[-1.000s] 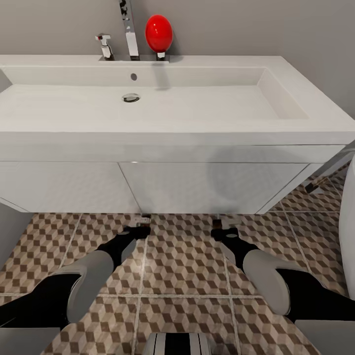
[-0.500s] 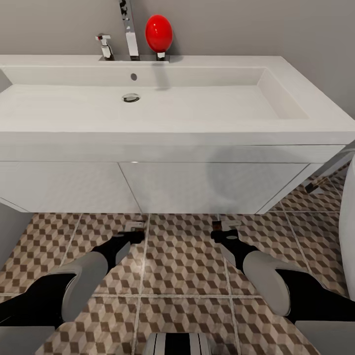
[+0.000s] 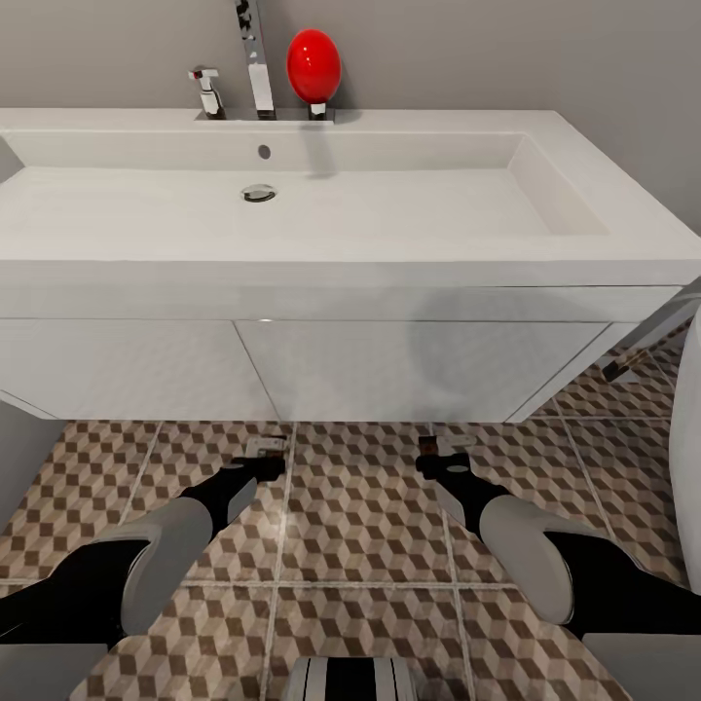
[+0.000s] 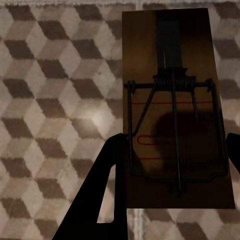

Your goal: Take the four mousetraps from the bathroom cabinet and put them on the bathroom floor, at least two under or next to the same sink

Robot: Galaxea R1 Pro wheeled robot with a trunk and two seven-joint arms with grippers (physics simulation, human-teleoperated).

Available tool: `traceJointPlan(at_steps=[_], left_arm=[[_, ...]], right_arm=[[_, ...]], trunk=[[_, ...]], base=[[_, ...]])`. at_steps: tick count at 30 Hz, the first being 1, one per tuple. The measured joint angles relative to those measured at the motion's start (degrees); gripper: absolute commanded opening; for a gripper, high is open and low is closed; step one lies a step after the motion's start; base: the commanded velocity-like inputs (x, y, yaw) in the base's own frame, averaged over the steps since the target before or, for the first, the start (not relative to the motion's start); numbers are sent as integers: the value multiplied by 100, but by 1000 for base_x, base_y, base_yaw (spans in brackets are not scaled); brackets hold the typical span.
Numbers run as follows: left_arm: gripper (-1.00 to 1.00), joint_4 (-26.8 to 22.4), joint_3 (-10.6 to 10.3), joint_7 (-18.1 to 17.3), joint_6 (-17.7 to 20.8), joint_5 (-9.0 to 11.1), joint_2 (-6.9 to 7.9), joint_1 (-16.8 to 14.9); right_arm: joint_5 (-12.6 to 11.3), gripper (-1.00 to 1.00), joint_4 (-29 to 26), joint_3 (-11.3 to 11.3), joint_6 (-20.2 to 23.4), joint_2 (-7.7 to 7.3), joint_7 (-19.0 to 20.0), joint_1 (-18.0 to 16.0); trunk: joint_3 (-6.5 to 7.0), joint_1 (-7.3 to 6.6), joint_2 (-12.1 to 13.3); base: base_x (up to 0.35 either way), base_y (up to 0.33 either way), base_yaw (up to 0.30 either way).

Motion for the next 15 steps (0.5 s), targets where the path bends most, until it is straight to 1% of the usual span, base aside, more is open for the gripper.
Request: traceJointPlan(at_steps=[3, 8, 15], left_arm=[[-100, 2, -2, 2, -71, 0, -3, 0], [-100, 2, -3, -6, -107, -43, -40, 0], [-100, 2, -2, -7, -111, -29, -54, 0]], right_arm=[[-2, -100, 0, 0, 0, 0, 0, 0], [-1, -100, -1, 0, 2, 5, -1, 0], [7, -100, -7, 0, 8, 0, -2, 0]], trunk=[[0, 0, 0], [0, 1, 0], [0, 0, 0]], base=[[0, 0, 0], [-104, 0, 0], [-13, 0, 0]])
